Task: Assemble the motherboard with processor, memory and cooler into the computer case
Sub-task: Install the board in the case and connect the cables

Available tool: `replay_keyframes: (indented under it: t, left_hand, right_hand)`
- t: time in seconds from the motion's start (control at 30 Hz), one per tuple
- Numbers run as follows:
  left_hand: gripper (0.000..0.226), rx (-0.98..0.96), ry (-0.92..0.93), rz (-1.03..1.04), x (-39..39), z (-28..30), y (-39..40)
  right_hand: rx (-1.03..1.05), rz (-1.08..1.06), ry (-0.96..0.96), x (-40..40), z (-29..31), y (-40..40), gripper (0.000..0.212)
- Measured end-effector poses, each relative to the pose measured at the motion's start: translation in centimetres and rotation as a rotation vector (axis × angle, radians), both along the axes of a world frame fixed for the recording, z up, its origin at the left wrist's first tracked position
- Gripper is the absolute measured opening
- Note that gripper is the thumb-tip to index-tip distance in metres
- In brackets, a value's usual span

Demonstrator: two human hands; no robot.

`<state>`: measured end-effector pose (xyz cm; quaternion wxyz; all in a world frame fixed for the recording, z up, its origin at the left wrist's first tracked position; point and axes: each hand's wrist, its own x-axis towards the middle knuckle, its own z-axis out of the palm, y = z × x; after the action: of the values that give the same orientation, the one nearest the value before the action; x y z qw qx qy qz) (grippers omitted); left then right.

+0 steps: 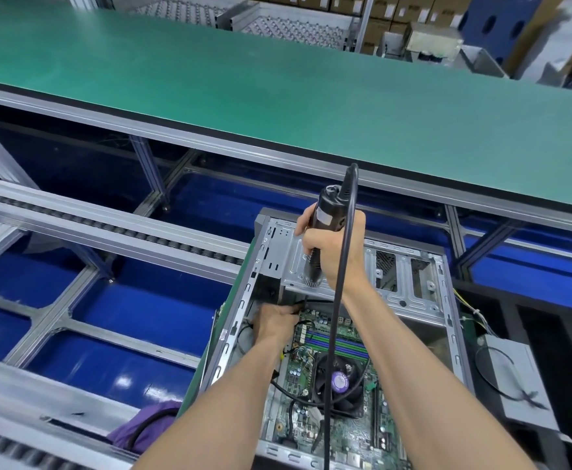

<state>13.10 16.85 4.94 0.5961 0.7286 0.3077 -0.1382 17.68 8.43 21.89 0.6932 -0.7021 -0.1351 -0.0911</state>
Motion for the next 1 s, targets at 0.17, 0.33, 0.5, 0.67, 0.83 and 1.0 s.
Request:
replay_keyframes:
  t: [0.17, 0.33, 0.5, 0.67, 0.83, 1.0]
  left_hand:
    - [0.022, 0.006, -0.001, 0.01, 0.0, 0.3, 0.0]
    - [0.021, 0.02, -0.002, -0.001, -0.1, 0.1, 0.0]
    - [0.023, 0.044, 0.013, -0.032, -0.1, 0.1, 0.0]
    - [0.02, 0.095, 0.025, -0.035, -0.3, 0.7, -0.2]
    - [0.025, 0.128, 0.021, -0.049, -0.6, 2.0, -0.3]
    - [0.029, -0.042, -0.034, 0.001, -1.8, 4.1, 0.4]
  right_hand:
    - [-0.01, -0.001, -0.006, 0.1, -0.1, 0.0, 0.025]
    - [-0.009, -0.001, 0.009, 0.2, -0.2, -0.1, 0.018]
    - [-0.013, -0.003, 0.014, 0.2, -0.3, -0.1, 0.019]
    - [-0.062, -0.016, 0.021, 0.2, -0.2, -0.2, 0.013]
    - [-0.035, -0.01, 0.024, 0.1, 0.1, -0.2, 0.02]
    - [-0.016, -0.036, 0.121, -0.5, -1.0, 0.0, 0.003]
